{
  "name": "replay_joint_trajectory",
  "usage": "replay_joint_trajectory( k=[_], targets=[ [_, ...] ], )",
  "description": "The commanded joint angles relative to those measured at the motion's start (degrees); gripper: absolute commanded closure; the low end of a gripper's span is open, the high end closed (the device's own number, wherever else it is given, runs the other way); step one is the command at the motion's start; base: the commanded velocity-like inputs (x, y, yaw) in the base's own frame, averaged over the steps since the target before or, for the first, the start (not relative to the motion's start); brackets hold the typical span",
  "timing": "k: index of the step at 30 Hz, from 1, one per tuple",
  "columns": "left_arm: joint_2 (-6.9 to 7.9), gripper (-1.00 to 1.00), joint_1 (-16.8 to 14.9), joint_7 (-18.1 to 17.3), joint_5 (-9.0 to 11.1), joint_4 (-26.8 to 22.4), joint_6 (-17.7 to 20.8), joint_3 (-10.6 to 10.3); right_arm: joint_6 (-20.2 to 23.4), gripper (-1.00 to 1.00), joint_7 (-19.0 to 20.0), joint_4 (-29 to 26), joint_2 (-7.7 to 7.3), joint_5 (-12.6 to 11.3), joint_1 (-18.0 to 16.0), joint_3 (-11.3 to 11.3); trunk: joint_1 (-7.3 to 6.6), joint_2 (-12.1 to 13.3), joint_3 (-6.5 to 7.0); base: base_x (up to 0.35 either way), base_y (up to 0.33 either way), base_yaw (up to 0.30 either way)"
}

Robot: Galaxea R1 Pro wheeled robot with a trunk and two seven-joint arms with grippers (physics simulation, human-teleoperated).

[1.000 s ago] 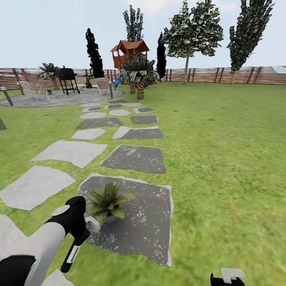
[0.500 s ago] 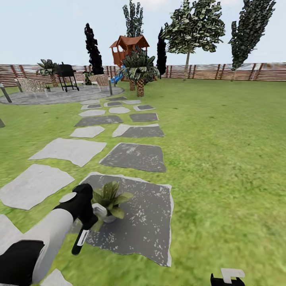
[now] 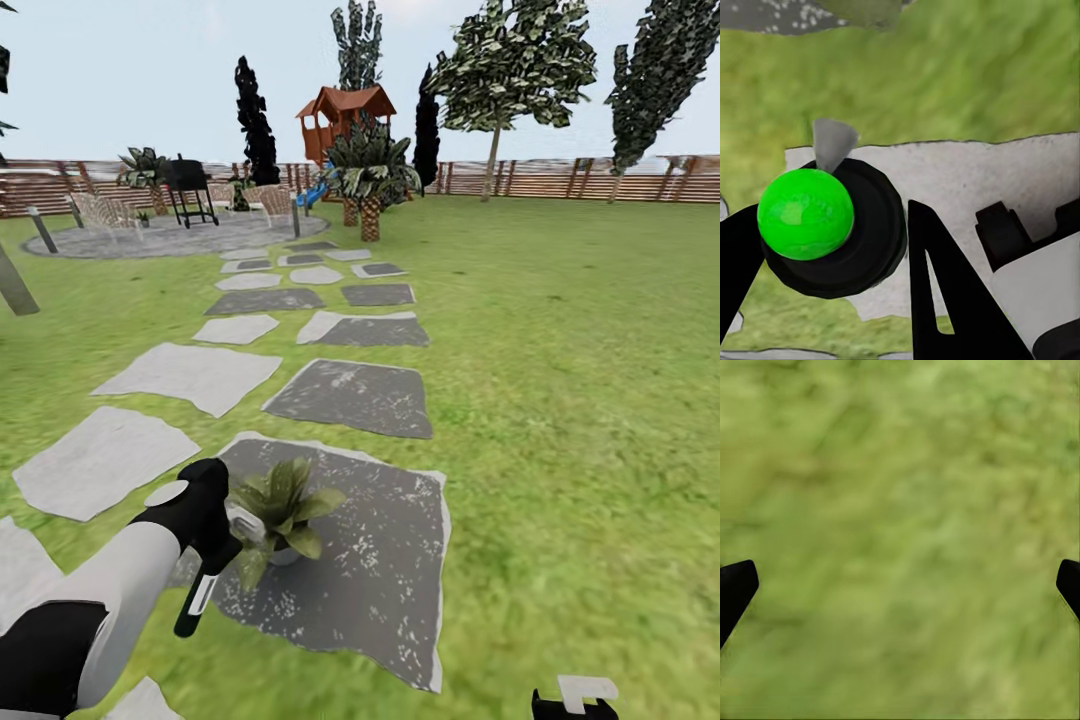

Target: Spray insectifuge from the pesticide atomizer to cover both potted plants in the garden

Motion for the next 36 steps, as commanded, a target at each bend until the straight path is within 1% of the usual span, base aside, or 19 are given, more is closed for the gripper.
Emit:
replay_joint_trajectory(
  k=[1,6,13,19,31,36],
  targets=[
    [0.04,1.00,0.0,-0.6,-0.3,-0.1,0.5,-0.3,-0.2,-1.00,-0.2,0.1,0.00,0.6,0.0,-0.4,0.02,0.0,-0.10,0.294,-0.092,0.234],
    [0.05,1.00,0.0,-0.5,-0.4,-0.1,0.5,-0.3,-0.2,-1.00,-0.2,0.1,0.00,0.6,0.0,-0.4,0.02,0.0,-0.26,0.218,-0.166,0.164],
    [0.13,1.00,-0.1,-0.3,-0.4,-0.2,0.5,-0.3,-0.2,-1.00,-0.2,0.1,0.05,0.6,-0.1,-0.4,0.02,0.0,-0.27,-0.056,-0.268,0.032],
    [0.13,1.00,0.0,0.0,-0.4,-0.1,0.5,-0.3,-0.2,-1.00,-0.2,0.2,0.09,0.6,0.0,-0.4,0.02,0.0,-0.27,0.046,-0.268,0.252],
    [0.13,1.00,0.9,0.0,-0.4,0.0,0.6,-0.2,-0.2,-1.00,-0.2,0.2,0.09,0.6,0.0,-0.4,0.02,0.0,-0.27,0.189,-0.235,0.276],
    [0.13,1.00,1.0,0.0,-0.4,0.0,0.6,-0.2,-0.2,-1.00,-0.2,0.1,0.09,0.6,0.0,-0.4,0.02,0.0,-0.27,0.049,-0.262,0.062]
  ],
)
